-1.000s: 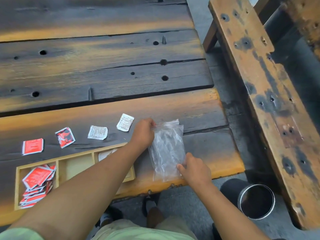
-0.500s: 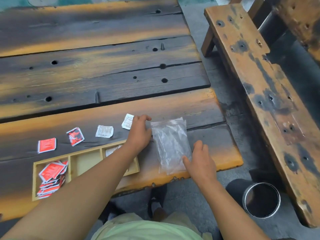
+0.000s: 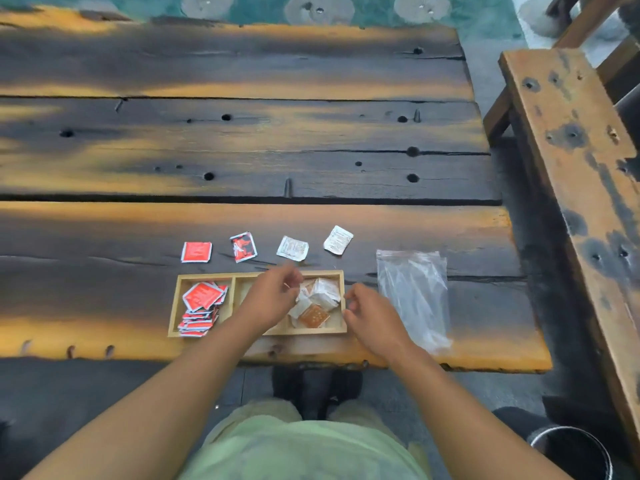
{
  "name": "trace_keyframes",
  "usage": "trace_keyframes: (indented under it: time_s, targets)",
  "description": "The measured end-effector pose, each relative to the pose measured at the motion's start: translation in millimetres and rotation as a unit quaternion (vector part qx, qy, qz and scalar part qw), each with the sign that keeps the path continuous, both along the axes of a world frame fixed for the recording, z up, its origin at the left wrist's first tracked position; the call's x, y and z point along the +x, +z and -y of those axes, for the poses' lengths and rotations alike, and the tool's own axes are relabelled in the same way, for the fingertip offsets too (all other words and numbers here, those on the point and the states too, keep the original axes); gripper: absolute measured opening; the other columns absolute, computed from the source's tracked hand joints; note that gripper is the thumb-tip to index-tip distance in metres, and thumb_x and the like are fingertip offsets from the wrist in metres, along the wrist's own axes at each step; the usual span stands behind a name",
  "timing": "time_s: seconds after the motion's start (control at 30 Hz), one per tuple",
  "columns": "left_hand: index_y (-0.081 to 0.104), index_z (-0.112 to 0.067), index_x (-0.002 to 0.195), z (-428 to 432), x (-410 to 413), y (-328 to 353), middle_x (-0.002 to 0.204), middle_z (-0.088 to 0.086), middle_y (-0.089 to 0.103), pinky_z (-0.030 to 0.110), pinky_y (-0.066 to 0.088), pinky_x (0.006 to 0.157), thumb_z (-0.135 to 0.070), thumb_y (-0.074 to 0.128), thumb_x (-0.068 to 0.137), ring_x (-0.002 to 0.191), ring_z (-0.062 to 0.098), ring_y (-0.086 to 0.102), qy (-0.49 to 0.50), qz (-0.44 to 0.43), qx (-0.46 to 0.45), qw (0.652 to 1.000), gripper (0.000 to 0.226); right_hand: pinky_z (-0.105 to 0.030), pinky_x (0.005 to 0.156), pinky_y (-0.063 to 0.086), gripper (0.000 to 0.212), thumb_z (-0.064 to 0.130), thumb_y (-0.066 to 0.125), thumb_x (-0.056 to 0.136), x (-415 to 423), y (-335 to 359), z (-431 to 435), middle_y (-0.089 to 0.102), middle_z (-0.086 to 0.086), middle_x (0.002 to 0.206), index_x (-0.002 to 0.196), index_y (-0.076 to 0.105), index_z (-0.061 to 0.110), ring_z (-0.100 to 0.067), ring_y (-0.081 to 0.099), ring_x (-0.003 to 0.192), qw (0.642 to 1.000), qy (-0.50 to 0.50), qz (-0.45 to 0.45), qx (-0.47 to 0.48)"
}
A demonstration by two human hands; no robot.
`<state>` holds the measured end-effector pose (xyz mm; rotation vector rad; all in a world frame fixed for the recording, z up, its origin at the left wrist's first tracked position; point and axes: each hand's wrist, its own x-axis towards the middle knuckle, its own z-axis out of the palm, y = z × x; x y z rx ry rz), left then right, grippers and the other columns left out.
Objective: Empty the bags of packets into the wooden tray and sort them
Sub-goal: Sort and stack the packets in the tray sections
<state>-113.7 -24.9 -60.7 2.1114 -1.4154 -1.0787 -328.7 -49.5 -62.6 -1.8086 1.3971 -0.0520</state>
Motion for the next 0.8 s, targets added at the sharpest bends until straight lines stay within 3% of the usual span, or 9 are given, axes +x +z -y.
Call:
trace_keyframes:
  time_s: [0.17, 0.3, 0.4, 0.47, 0.63, 0.8]
  targets:
    - [0.064, -0.022, 0.096, -11, 9, -14, 0.094, -0.005, 0.066, 0.029, 0.049, 0.078, -0.003, 0.065, 0.085, 0.078, 0.015, 0.058, -0.002, -0.014, 0.015, 1.000, 0.022, -0.038, 0.084, 0.049, 0.029, 0.024, 0.062, 0.092, 26, -6, -3, 0.056, 0.002, 0.111, 0.120, 0.056, 0.019, -0.019, 0.057, 0.100, 0.999, 0.004, -0.024, -0.042]
    - [0.066, -0.017, 0.115, -14, 5, -23, 0.107, -0.005, 0.065, 0.023, 0.043, 0.082, -0.006, 0.065, 0.087, 0.088, 0.016, 0.059, -0.021, -0.016, 0.025, 0.999, 0.030, -0.040, 0.087, 0.050, 0.035, 0.025, 0.063, 0.093, 41, -14, -8, 0.053, 0.002, 0.123, 0.127, 0.055, 0.020, -0.021, 0.058, 0.108, 0.998, 0.006, -0.054, -0.044]
    - [0.065, -0.017, 0.121, -16, 0, -27, 0.112, -0.003, 0.067, 0.027, 0.048, 0.091, -0.009, 0.062, 0.088, 0.101, 0.017, 0.062, -0.054, -0.022, 0.053, 0.997, 0.034, -0.037, 0.085, 0.049, 0.036, 0.023, 0.060, 0.093, 47, -18, -12, 0.054, 0.004, 0.124, 0.129, 0.057, 0.020, -0.021, 0.059, 0.109, 0.996, 0.020, -0.074, -0.040]
    - [0.067, -0.018, 0.116, -17, -1, -31, 0.108, -0.001, 0.069, 0.033, 0.051, 0.090, -0.011, 0.060, 0.088, 0.100, 0.019, 0.063, -0.080, -0.018, 0.064, 0.995, 0.030, -0.038, 0.086, 0.050, 0.038, 0.022, 0.060, 0.092, 50, -21, -14, 0.055, 0.003, 0.126, 0.130, 0.058, 0.019, -0.022, 0.059, 0.109, 0.996, 0.026, -0.082, -0.036]
    - [0.066, -0.019, 0.095, -18, -3, -31, 0.092, 0.002, 0.068, 0.037, 0.050, 0.073, -0.018, 0.058, 0.090, 0.086, 0.025, 0.061, -0.125, 0.052, 0.046, 0.990, 0.009, -0.039, 0.077, 0.051, 0.017, 0.022, 0.064, 0.089, 54, -23, -11, 0.067, 0.003, 0.100, 0.105, 0.064, 0.022, -0.021, 0.062, 0.092, 0.997, 0.019, -0.074, -0.014]
    - [0.064, -0.023, 0.087, -15, 5, -33, 0.086, -0.001, 0.067, 0.037, 0.051, 0.073, -0.019, 0.064, 0.090, 0.081, 0.021, 0.061, -0.103, -0.022, 0.062, 0.993, 0.005, -0.035, 0.068, 0.048, 0.002, 0.019, 0.065, 0.088, 50, -22, -5, 0.066, 0.004, 0.080, 0.088, 0.063, 0.019, -0.019, 0.061, 0.077, 0.999, -0.020, -0.040, 0.019]
